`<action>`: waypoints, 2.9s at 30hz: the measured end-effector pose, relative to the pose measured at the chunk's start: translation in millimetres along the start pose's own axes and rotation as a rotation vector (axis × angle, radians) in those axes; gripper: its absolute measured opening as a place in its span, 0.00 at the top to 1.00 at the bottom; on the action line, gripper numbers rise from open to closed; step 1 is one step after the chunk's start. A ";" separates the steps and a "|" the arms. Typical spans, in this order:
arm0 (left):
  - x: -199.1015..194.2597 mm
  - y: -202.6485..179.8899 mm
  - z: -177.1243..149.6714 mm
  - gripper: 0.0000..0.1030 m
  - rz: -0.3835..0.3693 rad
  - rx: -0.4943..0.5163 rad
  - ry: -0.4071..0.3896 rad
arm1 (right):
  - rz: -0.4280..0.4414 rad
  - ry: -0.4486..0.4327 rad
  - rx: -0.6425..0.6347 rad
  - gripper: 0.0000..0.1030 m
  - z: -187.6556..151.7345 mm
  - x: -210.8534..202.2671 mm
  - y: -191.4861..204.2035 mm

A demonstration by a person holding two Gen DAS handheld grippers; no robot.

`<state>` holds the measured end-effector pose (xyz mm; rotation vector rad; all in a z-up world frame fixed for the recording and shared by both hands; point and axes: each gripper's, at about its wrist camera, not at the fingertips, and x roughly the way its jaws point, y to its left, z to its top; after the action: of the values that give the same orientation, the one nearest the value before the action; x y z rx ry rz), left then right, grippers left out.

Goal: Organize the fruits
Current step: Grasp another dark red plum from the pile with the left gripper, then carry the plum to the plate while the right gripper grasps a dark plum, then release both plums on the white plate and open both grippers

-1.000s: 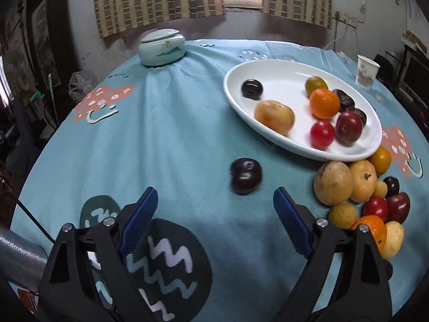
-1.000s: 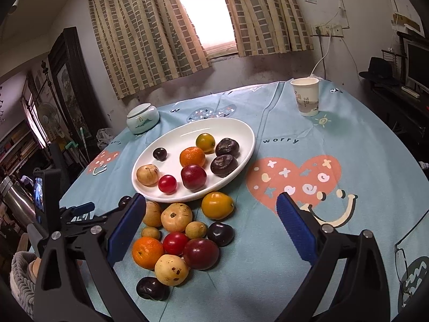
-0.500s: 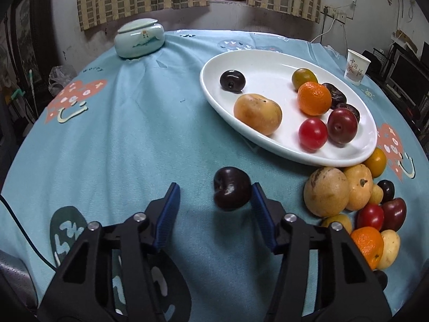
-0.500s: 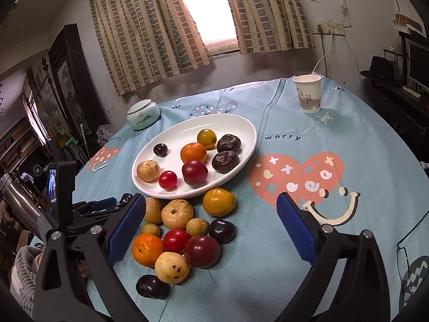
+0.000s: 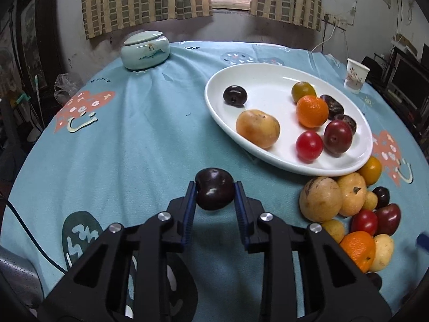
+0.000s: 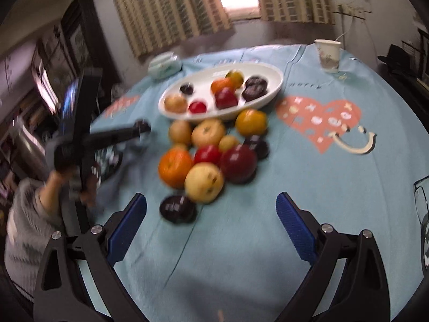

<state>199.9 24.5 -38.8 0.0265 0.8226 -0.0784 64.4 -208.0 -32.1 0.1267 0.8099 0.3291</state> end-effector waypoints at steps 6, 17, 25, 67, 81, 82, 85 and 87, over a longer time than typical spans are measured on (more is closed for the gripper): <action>-5.9 -0.5 -0.7 0.73 -0.001 -0.002 -0.016 | 0.001 0.113 -0.072 0.31 -5.3 22.5 27.5; -9.8 -0.9 0.5 0.73 -0.020 -0.008 -0.019 | 0.045 0.168 -0.017 0.65 1.5 44.1 31.7; -14.2 -1.3 -0.9 0.73 -0.027 -0.012 -0.032 | 0.120 0.128 0.032 0.66 2.0 31.2 17.4; -21.9 -57.0 53.2 0.14 0.102 0.035 -0.215 | -0.042 -0.178 0.047 0.27 144.3 46.6 -35.1; -68.3 -49.9 -7.5 0.11 0.098 0.056 -0.238 | -0.022 -0.131 0.030 0.25 47.9 9.3 -17.0; -70.8 -49.0 -9.5 0.11 0.097 0.054 -0.243 | -0.024 -0.111 0.025 0.24 43.0 11.9 -16.0; -74.8 -48.4 -12.4 0.10 0.093 0.054 -0.250 | -0.045 -0.054 0.007 0.21 35.9 24.5 -12.6; -74.8 -48.2 -12.5 0.10 0.093 0.053 -0.250 | -0.050 -0.023 -0.004 0.21 34.6 31.9 -12.0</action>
<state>136.2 -18.5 7.8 0.1028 0.5689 -0.0152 113.0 -208.1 -33.3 0.1063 0.7888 0.2815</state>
